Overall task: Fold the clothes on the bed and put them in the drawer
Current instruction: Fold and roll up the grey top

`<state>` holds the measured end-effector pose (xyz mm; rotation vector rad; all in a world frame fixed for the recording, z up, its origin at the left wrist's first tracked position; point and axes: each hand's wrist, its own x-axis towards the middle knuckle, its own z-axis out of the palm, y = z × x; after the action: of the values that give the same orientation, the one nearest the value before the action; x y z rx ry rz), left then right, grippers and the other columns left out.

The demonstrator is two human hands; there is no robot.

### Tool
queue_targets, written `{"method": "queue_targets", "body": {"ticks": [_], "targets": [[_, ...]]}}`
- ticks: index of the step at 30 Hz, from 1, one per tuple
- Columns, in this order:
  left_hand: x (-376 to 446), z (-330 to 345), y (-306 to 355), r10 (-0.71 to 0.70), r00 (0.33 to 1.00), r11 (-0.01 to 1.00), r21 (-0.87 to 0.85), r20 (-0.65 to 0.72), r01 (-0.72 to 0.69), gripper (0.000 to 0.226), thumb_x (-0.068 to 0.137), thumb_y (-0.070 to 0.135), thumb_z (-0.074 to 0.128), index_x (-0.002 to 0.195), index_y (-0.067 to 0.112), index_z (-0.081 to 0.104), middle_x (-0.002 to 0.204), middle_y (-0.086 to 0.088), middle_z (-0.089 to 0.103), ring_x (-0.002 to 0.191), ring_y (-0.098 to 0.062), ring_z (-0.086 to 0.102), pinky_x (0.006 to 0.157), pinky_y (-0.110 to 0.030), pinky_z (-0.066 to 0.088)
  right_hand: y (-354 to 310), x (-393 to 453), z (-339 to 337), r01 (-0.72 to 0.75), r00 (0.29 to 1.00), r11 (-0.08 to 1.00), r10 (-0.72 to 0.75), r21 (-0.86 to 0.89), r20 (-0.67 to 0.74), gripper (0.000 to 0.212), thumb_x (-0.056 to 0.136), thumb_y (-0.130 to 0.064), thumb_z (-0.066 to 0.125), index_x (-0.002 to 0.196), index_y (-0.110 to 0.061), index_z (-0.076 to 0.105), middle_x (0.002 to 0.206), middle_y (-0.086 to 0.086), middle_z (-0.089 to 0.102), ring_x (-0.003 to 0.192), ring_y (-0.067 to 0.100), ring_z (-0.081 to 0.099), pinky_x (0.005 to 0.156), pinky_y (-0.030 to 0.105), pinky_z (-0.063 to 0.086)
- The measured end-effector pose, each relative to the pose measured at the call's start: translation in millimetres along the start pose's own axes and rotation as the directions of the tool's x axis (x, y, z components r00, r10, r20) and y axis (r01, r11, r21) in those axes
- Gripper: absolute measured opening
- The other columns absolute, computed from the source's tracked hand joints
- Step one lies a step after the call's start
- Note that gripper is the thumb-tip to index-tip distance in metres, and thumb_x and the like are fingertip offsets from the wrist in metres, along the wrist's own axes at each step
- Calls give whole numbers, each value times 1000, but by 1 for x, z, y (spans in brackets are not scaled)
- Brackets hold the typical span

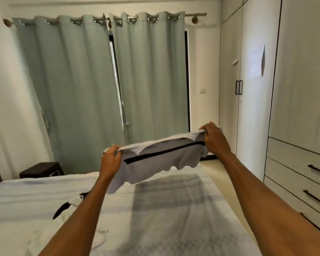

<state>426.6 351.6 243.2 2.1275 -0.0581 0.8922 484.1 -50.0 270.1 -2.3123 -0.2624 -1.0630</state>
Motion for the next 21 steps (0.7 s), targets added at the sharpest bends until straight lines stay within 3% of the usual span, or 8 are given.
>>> {"method": "queue_targets", "body": {"ticks": [3,6,9,11,14,16,19,21], "targets": [[-94,9,-40,-121,983,992,-5,135,122,20,100,9,52,111,7,69,112,-8,66,105,-25,59,85,-25,35,22,-109,16,-91,984,996,87,20,155,19,99,-12,42,104,-21,58,106,4,60,89,28,60,80,48,51],[-185,18,-89,-148,940,988,95,309,124,29,96,23,51,113,10,71,126,-14,65,121,-32,58,100,-30,39,42,-223,30,-213,950,976,198,37,240,18,101,-11,44,108,-20,58,116,4,59,97,29,62,77,45,52],[-270,19,-130,-138,881,990,88,452,110,30,91,31,48,110,39,71,119,-3,67,117,-22,61,97,-8,37,63,-331,35,-288,913,958,278,-9,300,21,100,-6,48,111,-18,62,126,9,60,116,31,59,90,40,46],[-321,16,-142,-111,851,993,100,513,69,31,95,32,50,113,53,65,119,5,65,115,-11,59,96,-5,35,72,-395,34,-275,907,961,265,-15,328,23,99,-9,45,106,-28,57,116,6,63,114,33,61,95,36,43],[-379,10,-150,-123,824,992,100,553,81,36,100,17,56,116,48,61,126,12,62,119,-12,58,99,-14,37,92,-472,33,-260,890,963,267,-69,370,17,96,-25,36,105,-36,45,105,-1,58,99,33,67,83,26,43],[-403,8,-151,-147,823,988,123,548,94,30,100,15,57,121,36,62,128,12,59,121,-14,56,99,-19,37,76,-495,14,-279,876,952,305,-125,373,26,95,-35,30,111,-27,48,113,3,59,104,34,65,84,33,48],[-421,3,-148,-167,852,978,190,497,81,23,101,19,55,121,21,66,128,5,62,118,-17,57,98,-29,42,56,-511,-6,-331,847,920,389,-212,364,37,101,-31,38,121,-9,59,133,11,53,121,35,55,95,41,48],[-432,0,-146,-166,830,956,294,533,3,28,100,34,49,110,19,70,118,6,65,105,-19,60,86,-31,47,52,-526,-17,-267,865,927,351,-264,359,38,105,-35,37,115,-8,61,129,10,56,115,34,57,90,40,49]]}}
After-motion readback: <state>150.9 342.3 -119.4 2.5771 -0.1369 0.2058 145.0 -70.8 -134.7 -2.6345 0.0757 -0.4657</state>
